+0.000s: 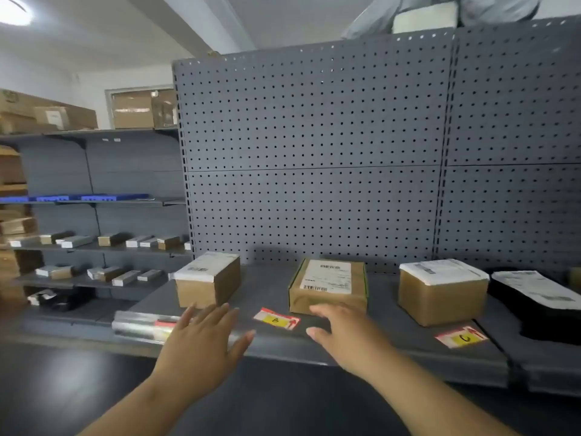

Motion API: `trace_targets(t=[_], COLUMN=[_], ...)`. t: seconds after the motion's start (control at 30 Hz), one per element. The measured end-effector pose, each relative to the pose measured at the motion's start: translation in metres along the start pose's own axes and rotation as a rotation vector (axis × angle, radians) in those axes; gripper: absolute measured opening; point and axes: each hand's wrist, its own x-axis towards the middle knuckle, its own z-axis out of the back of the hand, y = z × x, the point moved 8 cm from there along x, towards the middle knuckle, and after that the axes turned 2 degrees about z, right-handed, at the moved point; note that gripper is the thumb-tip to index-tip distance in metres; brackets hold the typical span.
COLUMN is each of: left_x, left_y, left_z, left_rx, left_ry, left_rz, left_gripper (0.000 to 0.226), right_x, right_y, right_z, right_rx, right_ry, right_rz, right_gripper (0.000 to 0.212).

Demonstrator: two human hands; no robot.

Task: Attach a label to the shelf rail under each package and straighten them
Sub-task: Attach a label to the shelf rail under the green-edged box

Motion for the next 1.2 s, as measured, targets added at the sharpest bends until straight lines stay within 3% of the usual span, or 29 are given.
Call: trace_targets(t=[0.03,0.17,0.3,0.4,0.47,0.53,0.73,0.9,1.1,1.2], left_x=[0.009,0.038,0.054,0.06,0.062,0.064,0.069,0.072,0.079,0.082], left_y=[0.004,0.007,0.001,0.0,0.0,0.001,0.002,0.005,-0.008,-0.02], left_z=[-0.001,-0.02,-0.029,-0.039,-0.043,-0.039,-0.042,-0.042,-0.023,-0.02], left_rx=[-0.007,-0.086,-0.164,-0.199,-0.212,-0.218,-0.256,-0.263,-0.44,-0.653], left_ry=[-0.104,-0.011,-0.002,0.025,0.019,-0.003,0.019,0.059,-0.051,-0.052], left_rz=[-0.032,-0.063,-0.149,-0.172,-0.185,-0.186,-0.211,-0.198,-0.172,-0.155], left_gripper=[0.09,0.113,0.101,0.103,0.091,0.079,0.088,0.089,0.047,0.042], right_x=[0.013,0.057,0.09,0.098,0.104,0.106,0.114,0.116,0.093,0.08], right_y=[0.0,-0.007,-0.024,-0.036,-0.039,-0.039,-0.038,-0.033,-0.018,-0.023], right_z=[-0.007,-0.032,-0.056,-0.069,-0.074,-0.076,-0.081,-0.079,-0.036,-0.013], right_rx=[-0.01,-0.09,-0.141,-0.115,-0.108,-0.107,-0.134,-0.098,0.106,0.137], right_ry=[0.007,0.039,0.112,0.222,0.247,0.256,0.206,0.139,0.048,0.053], right_rz=[-0.017,-0.128,-0.27,-0.474,-0.517,-0.513,-0.535,-0.427,-0.193,-0.12], right_gripper=[0.042,0.029,0.032,0.039,0.041,0.039,0.037,0.028,0.009,0.021])
